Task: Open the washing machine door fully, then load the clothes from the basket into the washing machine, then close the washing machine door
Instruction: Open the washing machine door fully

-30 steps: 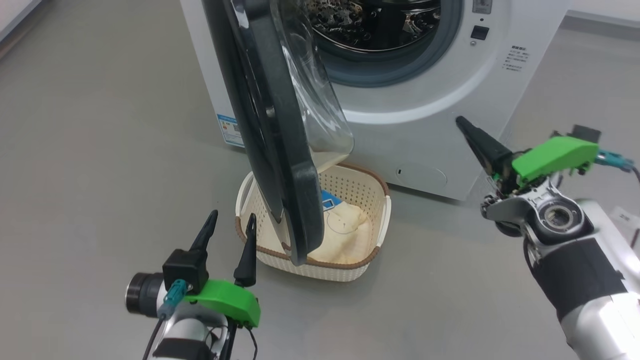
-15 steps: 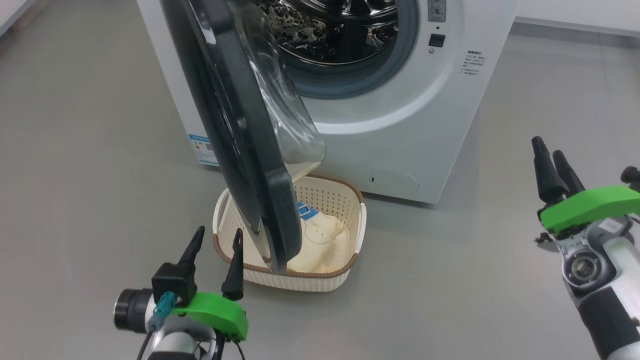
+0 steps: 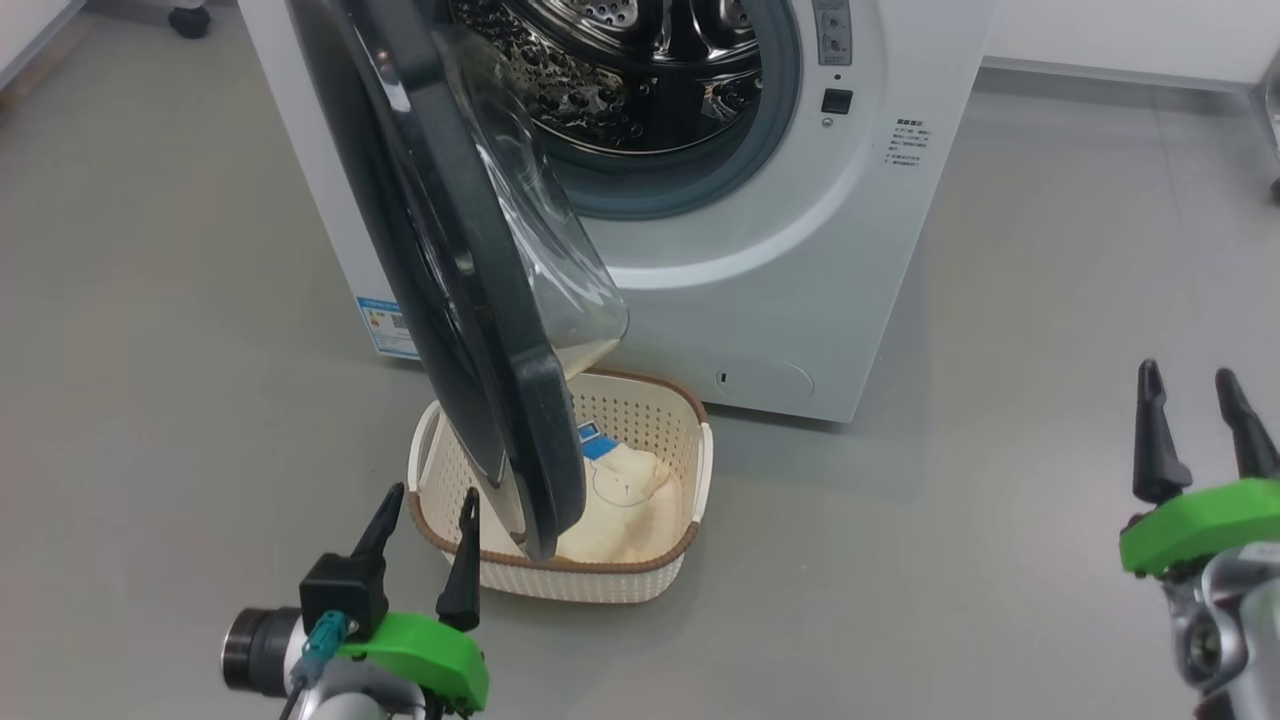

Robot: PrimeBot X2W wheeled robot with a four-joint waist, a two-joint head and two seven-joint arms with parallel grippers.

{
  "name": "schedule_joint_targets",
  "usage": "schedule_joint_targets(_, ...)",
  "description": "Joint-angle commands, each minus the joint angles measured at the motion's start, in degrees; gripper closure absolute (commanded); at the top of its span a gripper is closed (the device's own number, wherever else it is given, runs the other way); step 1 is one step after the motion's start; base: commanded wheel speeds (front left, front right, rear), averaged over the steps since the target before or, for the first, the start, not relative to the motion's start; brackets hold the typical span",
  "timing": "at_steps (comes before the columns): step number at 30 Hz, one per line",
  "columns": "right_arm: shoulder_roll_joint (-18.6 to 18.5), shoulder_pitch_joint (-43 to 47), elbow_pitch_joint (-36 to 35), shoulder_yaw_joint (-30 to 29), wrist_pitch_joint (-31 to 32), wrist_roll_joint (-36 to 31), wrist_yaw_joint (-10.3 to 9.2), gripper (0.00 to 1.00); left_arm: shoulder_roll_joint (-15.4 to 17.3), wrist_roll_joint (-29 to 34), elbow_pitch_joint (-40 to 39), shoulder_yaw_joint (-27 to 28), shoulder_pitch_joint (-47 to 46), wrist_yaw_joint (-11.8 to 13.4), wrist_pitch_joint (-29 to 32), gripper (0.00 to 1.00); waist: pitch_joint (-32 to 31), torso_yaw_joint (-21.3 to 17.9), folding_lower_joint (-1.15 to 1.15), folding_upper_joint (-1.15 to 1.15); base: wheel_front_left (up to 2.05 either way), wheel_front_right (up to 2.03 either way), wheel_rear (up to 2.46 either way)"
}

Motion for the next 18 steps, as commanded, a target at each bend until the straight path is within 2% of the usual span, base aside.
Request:
schedule_joint_targets(1,0.32,-0.11,-2.84,0.1,-0.08,-1.18,-0.02,0.0,1.18,0.58,-1.55,1.93,-1.75,-0.02,-0.63,0.0,-0.12,-0.05,0.0,0.0,0.0,0.0,0.0)
schedule_joint_targets(4,4.0,4.56,-7.98,-3.39,1.58,-6.93,-0.02,0.0,1.22,0.66,-1.52,1.87,-1.39,-0.15,-0.63,0.0,-0.26,-0.06,0.0,0.0,0.0,0.0,0.0)
schedule_joint_targets(9,7.58,11.45,-15.94,-6.25,4.14,-13.4,-0.02,0.0,1.17,0.67,-1.56,1.91,-1.04,-0.17,-0.63,0.0,-0.38,-0.35,0.0,0.0,0.0,0.0,0.0)
schedule_joint_targets(12,8.31,14.5,-19.51,-7.04,5.4,-14.61,-0.02,0.0,1.12,0.69,-1.41,1.81,-1.02,-0.25,-0.63,0.0,-0.46,-0.46,0.0,0.0,0.0,0.0,0.0)
schedule_joint_targets(18,8.47,18.45,-23.09,-5.4,7.17,-12.78,-0.02,0.0,1.09,0.69,-1.32,1.89,-1.17,-0.31,-0.63,0.0,-0.47,-0.76,0.0,0.0,0.0,0.0,0.0)
